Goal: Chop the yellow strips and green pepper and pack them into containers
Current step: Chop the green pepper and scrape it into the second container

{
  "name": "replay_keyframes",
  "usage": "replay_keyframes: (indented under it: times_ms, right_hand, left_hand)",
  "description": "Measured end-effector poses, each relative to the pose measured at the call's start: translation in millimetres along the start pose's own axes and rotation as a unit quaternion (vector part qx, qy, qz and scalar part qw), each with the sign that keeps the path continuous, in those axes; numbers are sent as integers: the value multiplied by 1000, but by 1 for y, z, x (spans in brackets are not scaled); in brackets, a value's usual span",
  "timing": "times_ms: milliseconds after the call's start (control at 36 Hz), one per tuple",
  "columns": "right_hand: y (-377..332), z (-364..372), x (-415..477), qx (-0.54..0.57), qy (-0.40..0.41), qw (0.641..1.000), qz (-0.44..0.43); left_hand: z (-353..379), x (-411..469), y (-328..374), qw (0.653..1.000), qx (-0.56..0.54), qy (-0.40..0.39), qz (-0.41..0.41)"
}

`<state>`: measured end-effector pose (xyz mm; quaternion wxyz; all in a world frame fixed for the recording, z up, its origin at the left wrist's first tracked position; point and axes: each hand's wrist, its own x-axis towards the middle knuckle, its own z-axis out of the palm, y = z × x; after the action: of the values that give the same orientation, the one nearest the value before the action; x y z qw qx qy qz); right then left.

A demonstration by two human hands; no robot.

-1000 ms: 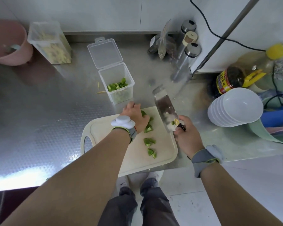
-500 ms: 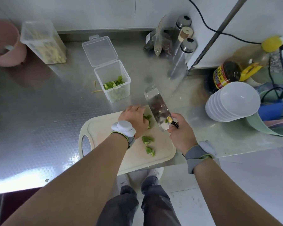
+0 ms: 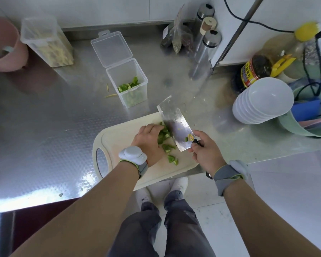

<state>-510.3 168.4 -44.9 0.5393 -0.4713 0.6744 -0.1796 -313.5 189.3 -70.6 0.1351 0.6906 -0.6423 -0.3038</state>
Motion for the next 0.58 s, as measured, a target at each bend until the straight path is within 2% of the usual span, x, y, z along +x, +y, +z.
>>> replay_keyframes:
  times_ms: [222, 389, 583]
  right_hand:
    - [34, -7, -34, 141, 98, 984, 50]
    - [54, 21, -57, 155, 131, 976, 83]
    - [56, 62, -55, 166, 141, 974, 69]
  left_hand:
    - [-4, 17, 0, 998, 35, -52, -25]
    - [2, 11, 5, 998, 38, -50, -24]
    - [8, -2, 8, 1000, 11, -15, -12]
